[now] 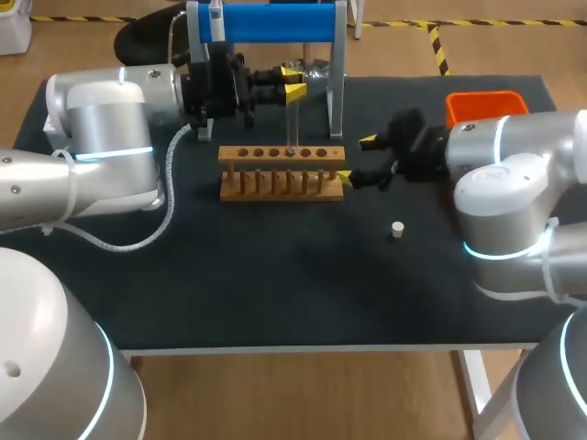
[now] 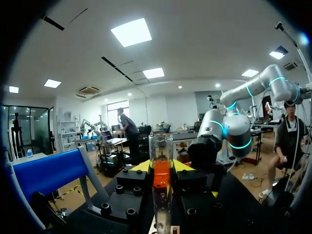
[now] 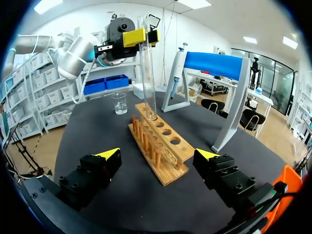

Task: Invert the test tube, pick up the pipette, mount the tip to pipette, aspirate from beaker and dispense into the tube, eject the tip, return the pipette, and cap with the stopper.

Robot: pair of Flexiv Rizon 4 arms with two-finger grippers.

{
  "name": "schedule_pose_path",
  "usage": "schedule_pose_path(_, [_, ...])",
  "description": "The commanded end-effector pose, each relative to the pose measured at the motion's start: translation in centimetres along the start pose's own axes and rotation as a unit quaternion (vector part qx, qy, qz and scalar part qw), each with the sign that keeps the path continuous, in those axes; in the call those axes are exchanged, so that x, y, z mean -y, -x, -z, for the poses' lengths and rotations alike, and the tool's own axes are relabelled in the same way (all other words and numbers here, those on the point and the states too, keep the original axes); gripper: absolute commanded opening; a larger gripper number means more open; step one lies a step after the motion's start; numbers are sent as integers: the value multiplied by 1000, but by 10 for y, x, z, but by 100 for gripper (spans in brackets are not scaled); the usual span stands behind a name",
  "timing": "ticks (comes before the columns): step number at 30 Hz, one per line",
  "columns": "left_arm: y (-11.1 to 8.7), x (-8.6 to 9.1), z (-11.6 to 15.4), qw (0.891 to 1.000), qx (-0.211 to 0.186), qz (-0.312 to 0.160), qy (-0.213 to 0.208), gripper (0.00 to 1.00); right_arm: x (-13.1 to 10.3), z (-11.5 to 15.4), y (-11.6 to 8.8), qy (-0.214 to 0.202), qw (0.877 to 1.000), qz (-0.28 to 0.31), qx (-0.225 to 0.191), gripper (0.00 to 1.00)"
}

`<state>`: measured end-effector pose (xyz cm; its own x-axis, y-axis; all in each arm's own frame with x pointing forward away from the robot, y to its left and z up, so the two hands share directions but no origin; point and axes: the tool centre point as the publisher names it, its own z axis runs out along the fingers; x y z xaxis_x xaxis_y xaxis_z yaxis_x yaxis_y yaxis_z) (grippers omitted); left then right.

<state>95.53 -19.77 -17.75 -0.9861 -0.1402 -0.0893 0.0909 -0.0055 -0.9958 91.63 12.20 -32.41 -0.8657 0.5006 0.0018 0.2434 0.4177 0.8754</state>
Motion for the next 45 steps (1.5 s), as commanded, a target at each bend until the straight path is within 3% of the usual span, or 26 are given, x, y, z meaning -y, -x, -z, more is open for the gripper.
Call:
schedule_pose_path(1, [1, 0, 0, 1000, -2, 1, 1, 0, 2, -18, -3, 7, 1000, 0, 18, 100])
schedule_pose_path(25, [1, 0, 0, 1000, -2, 1, 1, 0, -5, -54, -10, 18, 999, 12, 37, 100])
schedule_pose_path(45, [1, 0, 0, 1000, -2, 1, 1, 0, -3, -57, -11, 20, 999, 17, 46, 100])
